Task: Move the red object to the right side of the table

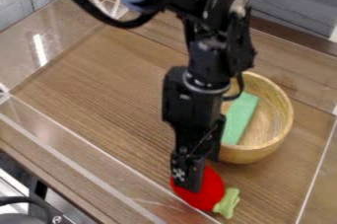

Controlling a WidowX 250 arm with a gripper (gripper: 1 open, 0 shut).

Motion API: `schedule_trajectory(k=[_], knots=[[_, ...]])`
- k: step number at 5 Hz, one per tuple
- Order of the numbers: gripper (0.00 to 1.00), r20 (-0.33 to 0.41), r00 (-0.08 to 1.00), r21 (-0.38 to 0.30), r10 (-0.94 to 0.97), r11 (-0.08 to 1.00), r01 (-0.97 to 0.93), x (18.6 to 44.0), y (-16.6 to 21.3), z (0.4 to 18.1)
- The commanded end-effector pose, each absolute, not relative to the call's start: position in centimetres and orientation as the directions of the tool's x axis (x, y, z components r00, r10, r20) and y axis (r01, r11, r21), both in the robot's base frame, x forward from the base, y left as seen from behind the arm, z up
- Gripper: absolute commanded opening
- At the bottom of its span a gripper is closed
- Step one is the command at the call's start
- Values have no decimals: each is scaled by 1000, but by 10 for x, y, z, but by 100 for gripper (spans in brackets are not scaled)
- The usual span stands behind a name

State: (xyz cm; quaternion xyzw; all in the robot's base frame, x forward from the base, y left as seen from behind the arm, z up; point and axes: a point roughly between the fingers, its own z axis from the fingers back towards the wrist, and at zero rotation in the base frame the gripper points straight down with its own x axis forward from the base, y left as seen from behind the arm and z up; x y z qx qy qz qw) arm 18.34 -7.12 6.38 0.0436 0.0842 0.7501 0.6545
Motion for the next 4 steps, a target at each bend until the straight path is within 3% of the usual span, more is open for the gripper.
schedule_trajectory(k=[1, 3, 4], knots=[[100, -71, -117, 144, 991, -106, -984, 194, -71, 91], [100, -143, 35, 116, 989, 52, -992, 183, -34, 128], [100, -168, 107, 71, 980, 120, -990, 193, -7, 135]])
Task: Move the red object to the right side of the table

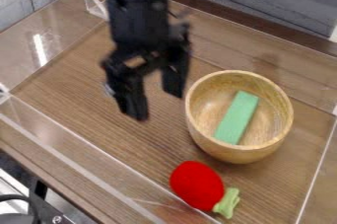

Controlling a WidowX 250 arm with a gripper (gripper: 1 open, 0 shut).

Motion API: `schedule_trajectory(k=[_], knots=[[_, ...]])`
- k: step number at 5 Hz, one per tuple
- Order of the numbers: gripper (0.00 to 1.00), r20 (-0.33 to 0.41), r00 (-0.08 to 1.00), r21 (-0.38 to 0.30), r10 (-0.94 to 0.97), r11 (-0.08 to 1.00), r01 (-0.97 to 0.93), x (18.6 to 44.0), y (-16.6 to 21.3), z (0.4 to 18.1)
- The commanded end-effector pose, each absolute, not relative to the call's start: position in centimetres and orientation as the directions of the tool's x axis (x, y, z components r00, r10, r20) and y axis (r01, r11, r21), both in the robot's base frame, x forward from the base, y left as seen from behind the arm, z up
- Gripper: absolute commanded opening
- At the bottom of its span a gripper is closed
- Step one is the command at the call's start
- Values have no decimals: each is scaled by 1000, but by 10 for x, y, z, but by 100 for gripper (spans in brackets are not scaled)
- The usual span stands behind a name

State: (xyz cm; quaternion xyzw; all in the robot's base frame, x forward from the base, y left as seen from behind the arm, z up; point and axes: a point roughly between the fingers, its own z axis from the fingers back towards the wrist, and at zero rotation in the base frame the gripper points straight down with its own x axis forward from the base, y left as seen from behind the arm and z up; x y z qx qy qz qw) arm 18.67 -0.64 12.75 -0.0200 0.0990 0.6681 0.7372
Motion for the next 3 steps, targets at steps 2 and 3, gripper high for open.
schedule_trajectory(k=[2, 3], knots=[[100, -117, 471, -104, 874, 461, -881, 221, 44, 137], [100, -82, 675, -107, 733, 667, -737, 232, 49, 133]])
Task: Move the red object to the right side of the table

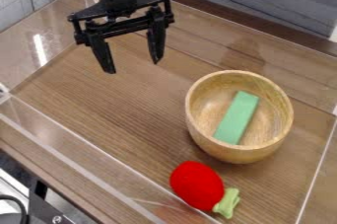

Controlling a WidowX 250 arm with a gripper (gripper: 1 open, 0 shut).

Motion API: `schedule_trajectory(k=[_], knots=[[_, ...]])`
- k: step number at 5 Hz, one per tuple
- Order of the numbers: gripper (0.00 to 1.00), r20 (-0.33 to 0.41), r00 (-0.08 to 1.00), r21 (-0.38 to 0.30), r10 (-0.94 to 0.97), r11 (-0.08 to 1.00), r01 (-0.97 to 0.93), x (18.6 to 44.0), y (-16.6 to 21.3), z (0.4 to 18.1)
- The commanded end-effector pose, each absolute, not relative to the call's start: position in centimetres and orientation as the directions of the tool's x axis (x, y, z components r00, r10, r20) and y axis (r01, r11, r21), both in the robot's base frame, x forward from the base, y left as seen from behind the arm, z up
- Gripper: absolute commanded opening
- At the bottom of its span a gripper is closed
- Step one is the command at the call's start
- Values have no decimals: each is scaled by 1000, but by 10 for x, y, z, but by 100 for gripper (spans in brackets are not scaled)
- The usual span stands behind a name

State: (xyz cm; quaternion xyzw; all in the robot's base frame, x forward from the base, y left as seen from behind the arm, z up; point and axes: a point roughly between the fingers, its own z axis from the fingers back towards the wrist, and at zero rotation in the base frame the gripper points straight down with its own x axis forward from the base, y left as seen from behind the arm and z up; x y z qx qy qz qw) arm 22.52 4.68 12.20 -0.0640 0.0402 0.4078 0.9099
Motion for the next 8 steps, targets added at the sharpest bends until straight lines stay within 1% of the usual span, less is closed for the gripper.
schedule_trajectory(k=[1, 2, 3, 5, 7, 8], knots=[[100, -50, 791, -103, 610, 784, -612, 244, 41, 140], [100, -15, 880, -106, 475, 874, -473, 257, 35, 145], [100, 4, 936, -103, 353, 931, -350, 259, 33, 143], [100, 29, 969, -96, 247, 965, -243, 265, 40, 138], [100, 54, 969, -91, 243, 967, -237, 279, 35, 137], [100, 64, 971, -87, 232, 970, -226, 274, 35, 136]])
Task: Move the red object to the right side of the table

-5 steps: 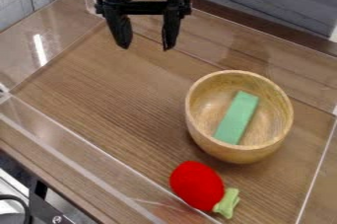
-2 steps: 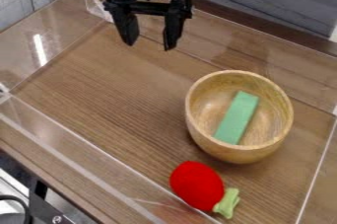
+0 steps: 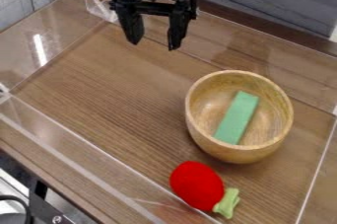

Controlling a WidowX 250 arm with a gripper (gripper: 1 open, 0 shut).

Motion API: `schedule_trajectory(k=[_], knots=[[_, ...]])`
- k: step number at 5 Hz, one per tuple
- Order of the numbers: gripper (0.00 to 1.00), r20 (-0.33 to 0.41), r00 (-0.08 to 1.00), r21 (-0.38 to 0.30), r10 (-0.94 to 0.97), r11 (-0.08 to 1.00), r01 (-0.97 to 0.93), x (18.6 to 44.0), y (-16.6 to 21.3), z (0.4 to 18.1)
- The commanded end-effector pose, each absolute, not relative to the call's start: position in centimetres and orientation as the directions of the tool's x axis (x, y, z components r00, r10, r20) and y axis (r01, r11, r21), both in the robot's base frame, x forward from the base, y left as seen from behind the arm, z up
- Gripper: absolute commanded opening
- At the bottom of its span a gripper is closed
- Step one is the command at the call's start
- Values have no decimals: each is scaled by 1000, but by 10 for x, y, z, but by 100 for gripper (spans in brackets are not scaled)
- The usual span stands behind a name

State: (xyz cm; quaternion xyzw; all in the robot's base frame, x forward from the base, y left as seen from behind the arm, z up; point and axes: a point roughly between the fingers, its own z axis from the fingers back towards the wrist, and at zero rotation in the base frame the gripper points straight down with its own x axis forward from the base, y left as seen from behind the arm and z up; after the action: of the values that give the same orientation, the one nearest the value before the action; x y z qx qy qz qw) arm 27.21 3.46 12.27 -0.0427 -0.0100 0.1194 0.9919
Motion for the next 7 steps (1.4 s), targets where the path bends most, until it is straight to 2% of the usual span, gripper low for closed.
schedule_trajectory(k=[1, 2, 4, 6, 7], knots=[[100, 40, 952, -77, 304, 951, -300, 269, 35, 135], [100, 23, 912, -72, 409, 911, -407, 258, 29, 136], [100, -8, 770, -72, 638, 767, -637, 230, -18, 118], [100, -35, 369, -78, 929, 366, -927, 213, -29, 103], [100, -40, 253, -74, 967, 249, -966, 201, -44, 95]])
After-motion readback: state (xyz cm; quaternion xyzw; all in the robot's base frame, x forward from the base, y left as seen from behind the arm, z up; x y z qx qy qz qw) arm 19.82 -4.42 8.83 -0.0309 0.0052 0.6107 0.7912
